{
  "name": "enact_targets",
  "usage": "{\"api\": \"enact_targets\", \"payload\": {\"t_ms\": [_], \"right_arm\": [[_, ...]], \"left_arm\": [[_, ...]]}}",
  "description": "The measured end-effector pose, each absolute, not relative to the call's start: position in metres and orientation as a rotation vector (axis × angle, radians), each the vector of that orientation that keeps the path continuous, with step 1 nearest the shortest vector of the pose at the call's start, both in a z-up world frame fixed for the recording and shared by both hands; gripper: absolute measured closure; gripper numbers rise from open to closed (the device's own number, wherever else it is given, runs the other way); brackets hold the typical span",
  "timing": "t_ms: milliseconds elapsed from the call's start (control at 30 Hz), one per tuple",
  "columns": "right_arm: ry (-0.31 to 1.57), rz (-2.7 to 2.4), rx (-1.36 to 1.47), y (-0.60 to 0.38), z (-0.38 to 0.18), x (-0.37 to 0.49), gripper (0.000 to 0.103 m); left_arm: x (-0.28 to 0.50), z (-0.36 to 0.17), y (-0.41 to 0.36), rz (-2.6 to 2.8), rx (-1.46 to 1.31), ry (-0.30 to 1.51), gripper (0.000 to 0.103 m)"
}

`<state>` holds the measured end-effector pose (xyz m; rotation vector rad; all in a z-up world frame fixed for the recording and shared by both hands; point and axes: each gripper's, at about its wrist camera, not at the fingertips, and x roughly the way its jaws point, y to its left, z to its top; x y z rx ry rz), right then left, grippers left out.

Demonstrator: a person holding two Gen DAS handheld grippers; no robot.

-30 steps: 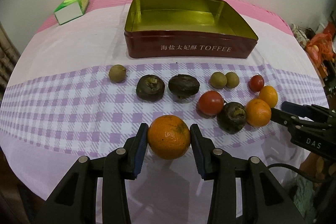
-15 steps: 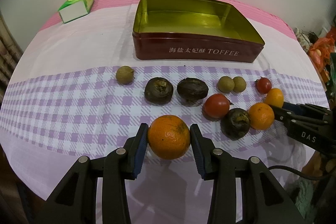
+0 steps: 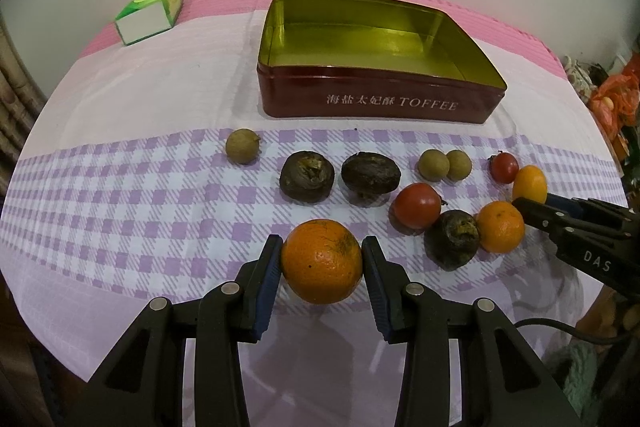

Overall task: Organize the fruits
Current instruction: 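Carry the tangerine into the tin and open the left tool while the right carries the orange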

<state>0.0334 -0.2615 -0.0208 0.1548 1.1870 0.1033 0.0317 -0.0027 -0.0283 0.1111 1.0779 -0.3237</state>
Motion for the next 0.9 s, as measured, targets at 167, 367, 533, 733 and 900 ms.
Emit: {"api": "enact_targets", "payload": {"t_ms": [167, 367, 533, 733, 900], "right_arm": [[1.184, 0.102, 0.156, -0.2610, -0.0201, 0.0323, 0.071], [1.172, 0.101, 0.152, -0.2630, -0.0173, 0.0306, 0.071], [1.170, 0.104, 0.147, -0.2616, -0.0157, 0.0300, 0.072], [1.172, 0.105, 0.151, -0.2605, -0.0149, 0.0294, 0.072], [1.163, 0.103, 0.149, -0.2613, -0.0125, 0.0291, 0.072]], "left_arm": [[0.0314, -0.0275, -0.0025, -0.325, 0.111, 1.078, 0.062], [0.0318, -0.0271, -0.0024, -0.324, 0.110, 1.080, 0.062], [0.0317, -0.0274, -0.0022, -0.325, 0.110, 1.079, 0.062], [0.0334, -0.0254, -0.0025, -0.323, 0.108, 1.073, 0.062], [0.0335, -0.0247, -0.0028, -0.322, 0.109, 1.072, 0.062]]}}
